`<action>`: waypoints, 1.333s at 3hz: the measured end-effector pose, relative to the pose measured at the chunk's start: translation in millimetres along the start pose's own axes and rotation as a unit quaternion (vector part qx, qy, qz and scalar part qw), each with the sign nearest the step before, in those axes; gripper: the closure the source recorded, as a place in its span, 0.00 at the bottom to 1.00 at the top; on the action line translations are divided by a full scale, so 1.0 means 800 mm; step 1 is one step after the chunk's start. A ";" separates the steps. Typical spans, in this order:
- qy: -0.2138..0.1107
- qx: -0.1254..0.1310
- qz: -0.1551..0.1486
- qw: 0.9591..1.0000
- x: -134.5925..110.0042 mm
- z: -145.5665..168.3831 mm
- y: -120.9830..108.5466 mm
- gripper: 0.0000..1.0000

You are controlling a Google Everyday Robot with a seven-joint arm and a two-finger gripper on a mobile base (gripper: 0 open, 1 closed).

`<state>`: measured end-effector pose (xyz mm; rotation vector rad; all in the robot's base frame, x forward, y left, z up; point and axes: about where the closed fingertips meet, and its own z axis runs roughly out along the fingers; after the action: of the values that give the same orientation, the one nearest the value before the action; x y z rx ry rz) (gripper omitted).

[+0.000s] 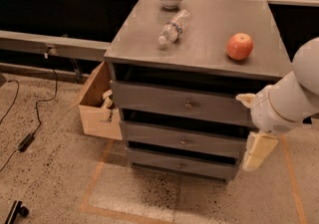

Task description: Open middle drawer

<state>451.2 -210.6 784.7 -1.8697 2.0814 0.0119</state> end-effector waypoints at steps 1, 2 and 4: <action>-0.008 0.031 -0.001 0.999 -0.005 0.007 -0.017 0.00; -0.009 0.031 -0.001 0.999 -0.005 0.007 -0.017 0.00; 0.019 -0.036 0.068 0.997 0.072 0.136 0.004 0.00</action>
Offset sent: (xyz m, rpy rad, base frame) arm 0.0119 0.0045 -0.0049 0.0193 -0.0411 -0.0087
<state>470.2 -240.6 666.9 -1.7771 2.2592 0.0882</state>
